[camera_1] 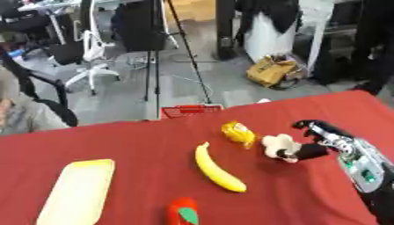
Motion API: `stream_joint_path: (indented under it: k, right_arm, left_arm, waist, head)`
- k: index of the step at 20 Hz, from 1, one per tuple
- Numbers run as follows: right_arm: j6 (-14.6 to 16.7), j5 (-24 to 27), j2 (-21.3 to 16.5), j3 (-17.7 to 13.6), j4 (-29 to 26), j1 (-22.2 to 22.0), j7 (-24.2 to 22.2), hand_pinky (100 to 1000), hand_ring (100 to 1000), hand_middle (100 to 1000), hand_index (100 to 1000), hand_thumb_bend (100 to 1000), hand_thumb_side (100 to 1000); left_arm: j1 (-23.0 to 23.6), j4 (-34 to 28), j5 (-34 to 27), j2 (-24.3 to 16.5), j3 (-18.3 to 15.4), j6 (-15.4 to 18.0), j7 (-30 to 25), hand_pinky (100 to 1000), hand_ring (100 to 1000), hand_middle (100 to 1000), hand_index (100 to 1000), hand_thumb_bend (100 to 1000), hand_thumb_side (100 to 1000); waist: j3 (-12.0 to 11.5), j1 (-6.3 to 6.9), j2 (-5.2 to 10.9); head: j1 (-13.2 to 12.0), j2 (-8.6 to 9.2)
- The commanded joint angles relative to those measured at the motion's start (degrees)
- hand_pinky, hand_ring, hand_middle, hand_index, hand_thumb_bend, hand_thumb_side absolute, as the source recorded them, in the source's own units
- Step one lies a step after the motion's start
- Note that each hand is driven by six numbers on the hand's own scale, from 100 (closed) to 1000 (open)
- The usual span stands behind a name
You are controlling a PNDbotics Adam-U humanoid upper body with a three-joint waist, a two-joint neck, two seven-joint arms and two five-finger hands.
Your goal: Pick up objects on the table and place them in the box.
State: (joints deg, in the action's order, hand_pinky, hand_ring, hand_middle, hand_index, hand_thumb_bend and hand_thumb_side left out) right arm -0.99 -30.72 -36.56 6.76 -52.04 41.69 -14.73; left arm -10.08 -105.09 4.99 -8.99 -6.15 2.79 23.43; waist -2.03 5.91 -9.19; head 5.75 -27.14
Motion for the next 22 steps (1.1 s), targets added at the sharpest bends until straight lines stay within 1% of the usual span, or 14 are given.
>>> stream_joint_path:
  k: [1,7,11,14,15,16,19,20,21,22]
  right_arm:
    - [0.43,-0.95,-0.51,0.16,-0.11,1.41,-0.41,802,851,897,924,687,403]
    - [0.87,-3.43,0.95,1.08,0.93,1.44,-1.66,799,844,895,925,686,384]
    - [1.29,-4.61,1.92,1.37,1.67,1.33,-2.30,793,834,891,923,685,378]
    - [1.73,-5.63,2.69,1.68,1.83,1.13,-2.45,732,781,861,900,678,370]
    - [1.86,-5.84,2.85,1.70,1.87,1.10,-2.33,732,781,861,900,678,370]
    - [1.97,-5.91,2.99,1.63,1.87,1.06,-2.01,646,708,818,877,669,373]
    - [2.22,-5.87,3.15,1.61,1.89,0.95,-0.80,629,683,807,871,664,370]
    - [2.35,-5.80,3.09,1.55,1.73,0.97,-0.28,601,633,758,839,654,382]
    - [2.50,-5.66,2.98,1.50,1.49,0.94,0.33,601,633,758,839,654,382]
    - [2.63,-5.47,2.82,1.38,1.13,0.96,1.16,536,569,671,754,594,385]
  left_arm:
    - [-0.71,-0.75,-0.29,-1.16,0.08,0.08,-0.34,550,689,651,755,631,890]
    - [-0.72,-0.74,-0.45,-1.07,0.24,0.06,-0.49,550,689,651,755,629,890]
    - [-0.75,-0.73,-0.56,-1.02,0.37,0.06,-0.60,549,690,651,755,628,890]
    - [-0.79,-0.73,-0.69,-0.90,0.49,0.09,-0.65,548,690,650,755,623,893]
    - [-0.79,-0.72,-0.72,-0.88,0.52,0.10,-0.68,548,690,650,755,623,893]
    - [-0.82,-0.74,-0.75,-0.83,0.54,0.12,-0.69,549,690,651,755,619,895]
    - [-0.87,-0.77,-0.80,-0.77,0.58,0.16,-0.69,549,690,651,755,619,895]
    - [-0.89,-0.78,-0.80,-0.77,0.57,0.17,-0.69,549,691,651,755,617,896]
    - [-0.91,-0.81,-0.77,-0.76,0.55,0.18,-0.67,549,691,651,755,617,896]
    - [-0.93,-0.83,-0.74,-0.74,0.52,0.18,-0.65,549,691,651,755,615,897]
  waist:
    - [-0.14,-0.78,-0.03]
    - [-0.34,-0.54,0.00]
    - [-0.44,-0.47,-0.04]
    - [-0.53,-0.44,-0.13]
    - [-0.54,-0.43,-0.14]
    - [-0.57,-0.43,-0.15]
    - [-0.63,-0.42,-0.17]
    - [-0.63,-0.45,-0.15]
    - [-0.64,-0.48,-0.15]
    - [-0.62,-0.51,-0.13]
  head:
    - [0.03,0.69]
    - [0.72,1.09]
    - [0.98,1.02]
    - [1.39,0.99]
    - [1.47,0.98]
    - [1.58,0.94]
    - [1.78,1.05]
    - [1.92,1.16]
    - [2.05,1.25]
    - [2.13,1.30]
